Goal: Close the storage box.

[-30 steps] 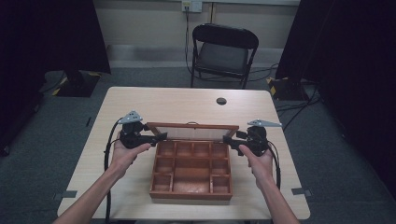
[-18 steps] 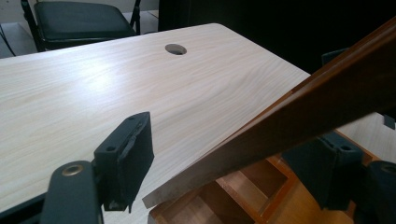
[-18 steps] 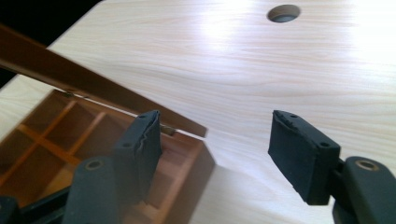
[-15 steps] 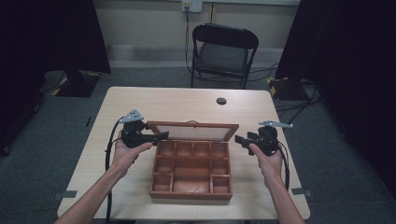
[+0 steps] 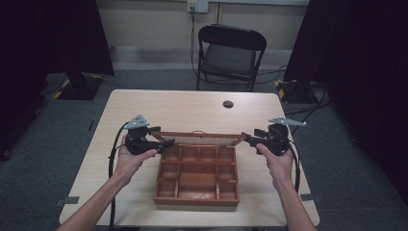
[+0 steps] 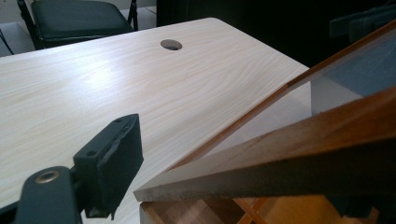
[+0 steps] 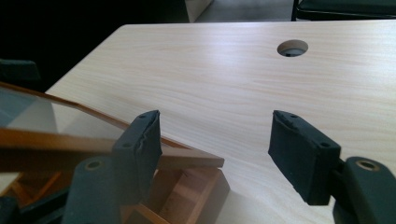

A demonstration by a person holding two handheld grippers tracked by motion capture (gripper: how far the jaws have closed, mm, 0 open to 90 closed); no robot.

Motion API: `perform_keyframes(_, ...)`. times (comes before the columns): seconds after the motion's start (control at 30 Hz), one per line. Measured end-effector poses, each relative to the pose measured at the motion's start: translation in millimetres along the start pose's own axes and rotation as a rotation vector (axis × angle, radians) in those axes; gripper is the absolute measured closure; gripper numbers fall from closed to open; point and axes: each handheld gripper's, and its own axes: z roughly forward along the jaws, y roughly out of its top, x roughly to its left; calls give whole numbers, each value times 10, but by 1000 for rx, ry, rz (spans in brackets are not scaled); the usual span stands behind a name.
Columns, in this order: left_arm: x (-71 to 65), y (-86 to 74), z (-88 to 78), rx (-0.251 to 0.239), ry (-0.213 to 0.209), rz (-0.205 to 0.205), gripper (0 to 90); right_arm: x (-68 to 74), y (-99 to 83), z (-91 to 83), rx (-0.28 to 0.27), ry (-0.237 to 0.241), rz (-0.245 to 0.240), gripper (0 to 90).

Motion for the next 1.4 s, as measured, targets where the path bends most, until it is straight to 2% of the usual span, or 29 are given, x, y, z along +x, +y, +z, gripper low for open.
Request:
perform_keyframes(0.07,-6,-3,-1,6,-1,1,155,-1,27,-35,-10,14,-4,370)
perform_keyframes(0.13,-12,-9,12,12,-2,11,155,18,51,-70,-30,30,-3,450)
perform_keyframes(0.2,-29,-16,29,32,-5,21,156,48,80,-87,-37,63,0,441)
perform_keyframes(0.3,-60,-24,30,34,6,31,157,119,134,-103,-38,110,-14,442)
perform_keyframes(0.4,-81,-33,18,20,-1,21,158,204,196,-120,-43,139,-33,468)
perform_keyframes(0.43,-85,-35,18,19,-6,37,159,236,217,-128,-47,150,-42,493)
perform_keyframes(0.5,-113,-45,9,21,-7,29,158,304,286,-150,-45,179,-52,498)
perform_keyframes(0.6,-157,-63,-18,31,-3,47,158,436,422,-228,-58,217,-95,525)
perform_keyframes(0.67,-178,-80,-21,33,-8,58,158,532,480,-261,-71,269,-113,539)
perform_keyframes(0.73,-196,-99,-19,36,-14,50,158,639,494,-247,-55,298,-135,555)
perform_keyframes(0.83,-219,-126,-33,30,-13,62,163,796,464,-164,12,348,-178,587)
perform_keyframes(0.9,-229,-140,-36,25,-16,50,164,885,449,-122,45,379,-192,647)
perform_keyframes(0.93,-220,-142,-36,23,-17,61,164,924,446,-104,56,401,-194,651)
perform_keyframes(1.1,-229,-155,-45,20,-16,62,163,1099,456,-27,97,502,-205,706)
perform_keyframes(1.2,-215,-161,-66,21,-11,71,159,1186,443,36,138,539,-222,759)
perform_keyframes(1.4,-228,-203,-95,35,-10,76,157,1285,391,141,199,569,-241,817)
